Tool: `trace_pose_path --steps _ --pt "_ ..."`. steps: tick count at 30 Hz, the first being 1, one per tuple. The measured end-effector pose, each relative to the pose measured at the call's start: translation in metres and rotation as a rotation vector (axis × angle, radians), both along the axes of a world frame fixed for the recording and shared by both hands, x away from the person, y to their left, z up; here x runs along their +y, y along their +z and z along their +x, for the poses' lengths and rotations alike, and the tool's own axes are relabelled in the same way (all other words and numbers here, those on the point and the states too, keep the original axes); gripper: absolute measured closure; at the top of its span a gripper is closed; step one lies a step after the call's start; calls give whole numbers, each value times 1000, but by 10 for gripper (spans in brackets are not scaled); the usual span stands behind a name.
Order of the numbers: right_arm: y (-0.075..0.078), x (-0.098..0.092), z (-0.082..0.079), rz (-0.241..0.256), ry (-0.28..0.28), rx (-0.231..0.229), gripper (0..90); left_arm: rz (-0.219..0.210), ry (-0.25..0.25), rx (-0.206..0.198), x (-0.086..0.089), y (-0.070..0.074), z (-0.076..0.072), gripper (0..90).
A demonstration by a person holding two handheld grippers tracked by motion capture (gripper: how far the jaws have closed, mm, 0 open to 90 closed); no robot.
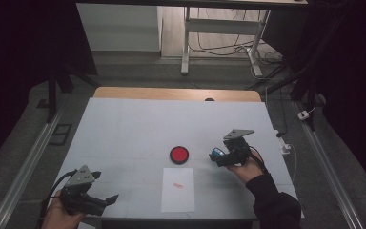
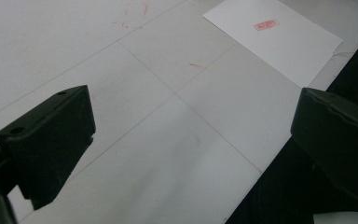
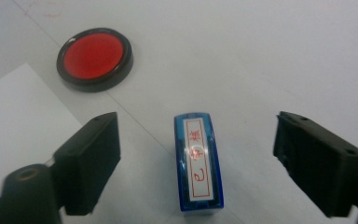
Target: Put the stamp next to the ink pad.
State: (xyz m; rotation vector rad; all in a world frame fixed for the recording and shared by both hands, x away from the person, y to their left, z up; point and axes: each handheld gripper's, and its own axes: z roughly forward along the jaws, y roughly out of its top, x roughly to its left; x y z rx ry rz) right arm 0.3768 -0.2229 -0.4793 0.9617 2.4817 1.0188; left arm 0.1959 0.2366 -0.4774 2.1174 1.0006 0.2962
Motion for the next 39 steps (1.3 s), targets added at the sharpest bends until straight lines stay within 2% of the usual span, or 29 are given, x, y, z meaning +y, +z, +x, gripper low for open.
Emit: trace_pose_path --steps 3,6,9,22,24,39 --pt "1 2 -1 -3 -31 1 36 -1 -1 0 0 0 0 3" --pt "2 1 -2 20 -32 14 20 -1 -2 0 0 0 0 3" --pt "4 1 -3 22 -31 11 0 -5 -2 -1 0 0 0 2" --pt "14 2 -24 22 -12 -3 0 -33 2 1 4 0 0 1" --pt "16 1 -28 33 -10 -7 0 -32 3 1 4 0 0 1" --pt "28 -18 -67 67 -26 -34 0 -25 17 5 3 0 0 12"
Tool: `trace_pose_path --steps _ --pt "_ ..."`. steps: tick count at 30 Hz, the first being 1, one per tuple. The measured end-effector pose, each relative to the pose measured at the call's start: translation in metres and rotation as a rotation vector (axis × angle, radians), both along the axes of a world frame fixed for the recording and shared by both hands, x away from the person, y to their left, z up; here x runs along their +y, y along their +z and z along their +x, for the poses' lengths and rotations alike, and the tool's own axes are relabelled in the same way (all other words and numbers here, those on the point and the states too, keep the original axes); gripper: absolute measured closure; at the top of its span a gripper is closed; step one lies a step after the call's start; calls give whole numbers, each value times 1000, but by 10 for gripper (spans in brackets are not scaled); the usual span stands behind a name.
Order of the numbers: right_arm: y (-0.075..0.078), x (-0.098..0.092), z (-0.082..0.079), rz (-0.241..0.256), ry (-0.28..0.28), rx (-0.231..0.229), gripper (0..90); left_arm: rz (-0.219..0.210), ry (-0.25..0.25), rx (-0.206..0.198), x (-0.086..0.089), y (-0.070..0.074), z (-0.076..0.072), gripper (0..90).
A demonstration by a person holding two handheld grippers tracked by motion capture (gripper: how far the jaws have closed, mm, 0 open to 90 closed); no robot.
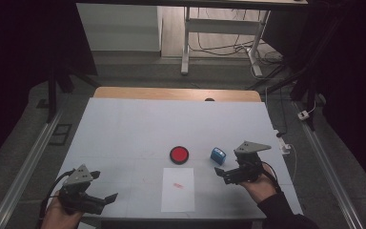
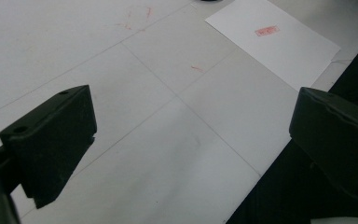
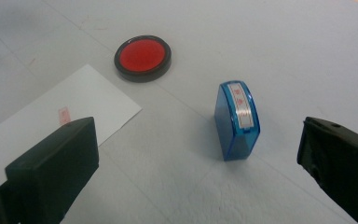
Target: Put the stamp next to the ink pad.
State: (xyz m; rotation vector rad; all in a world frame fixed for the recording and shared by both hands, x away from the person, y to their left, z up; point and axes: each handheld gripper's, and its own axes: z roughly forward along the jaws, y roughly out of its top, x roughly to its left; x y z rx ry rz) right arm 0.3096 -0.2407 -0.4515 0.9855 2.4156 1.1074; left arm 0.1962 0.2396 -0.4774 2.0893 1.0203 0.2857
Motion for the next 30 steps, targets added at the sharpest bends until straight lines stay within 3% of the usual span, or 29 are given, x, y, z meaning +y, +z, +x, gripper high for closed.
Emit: trace_pose_path --steps 15,25,30 --pt "4 -33 -42 26 -72 -18 0 2 12 4 0 0 0 11" --pt "0 -52 -65 35 -139 12 0 -2 26 8 1 0 0 7" --pt "-2 -55 -72 12 -149 24 0 3 28 11 1 -1 1 7"
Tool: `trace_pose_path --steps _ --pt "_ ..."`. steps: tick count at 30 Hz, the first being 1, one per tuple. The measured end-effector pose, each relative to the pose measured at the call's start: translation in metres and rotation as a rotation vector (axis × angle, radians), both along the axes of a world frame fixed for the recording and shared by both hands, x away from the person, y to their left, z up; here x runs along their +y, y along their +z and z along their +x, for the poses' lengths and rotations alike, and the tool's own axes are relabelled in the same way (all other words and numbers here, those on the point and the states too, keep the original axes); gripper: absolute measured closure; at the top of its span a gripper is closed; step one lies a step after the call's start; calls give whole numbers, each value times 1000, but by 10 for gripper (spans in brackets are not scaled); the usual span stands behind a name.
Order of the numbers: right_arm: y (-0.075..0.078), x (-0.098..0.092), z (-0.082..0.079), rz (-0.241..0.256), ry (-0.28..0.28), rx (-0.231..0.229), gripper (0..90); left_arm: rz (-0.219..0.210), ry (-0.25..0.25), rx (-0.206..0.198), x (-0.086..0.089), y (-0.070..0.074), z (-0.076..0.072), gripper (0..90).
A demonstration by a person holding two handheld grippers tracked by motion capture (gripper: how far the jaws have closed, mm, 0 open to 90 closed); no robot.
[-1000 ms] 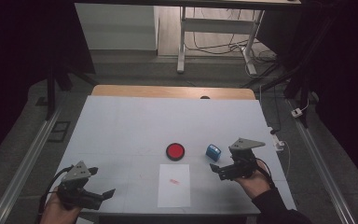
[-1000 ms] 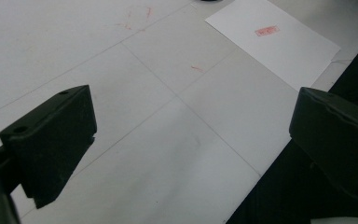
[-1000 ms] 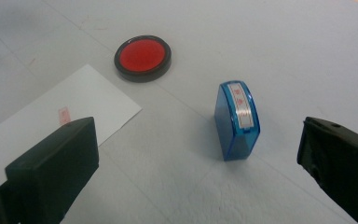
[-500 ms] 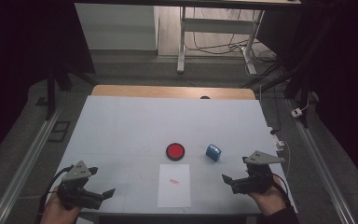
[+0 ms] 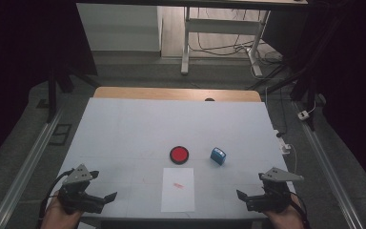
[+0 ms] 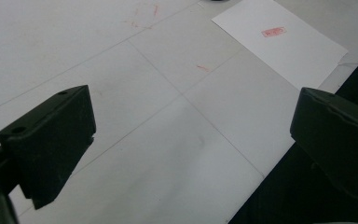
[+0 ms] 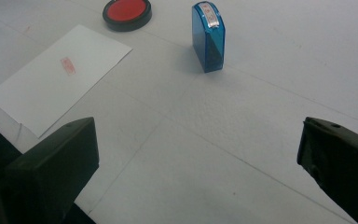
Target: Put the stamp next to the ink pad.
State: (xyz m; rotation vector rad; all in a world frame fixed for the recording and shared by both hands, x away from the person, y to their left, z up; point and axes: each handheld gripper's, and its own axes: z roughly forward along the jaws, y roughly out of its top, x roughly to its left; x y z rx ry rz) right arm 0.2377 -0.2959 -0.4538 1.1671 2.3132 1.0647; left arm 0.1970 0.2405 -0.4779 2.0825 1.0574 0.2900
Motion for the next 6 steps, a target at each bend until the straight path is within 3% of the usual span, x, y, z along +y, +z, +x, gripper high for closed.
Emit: trace_pose_path --steps 6 --pt "-1 -1 1 5 -4 16 0 3 -1 0 -1 0 1 7"
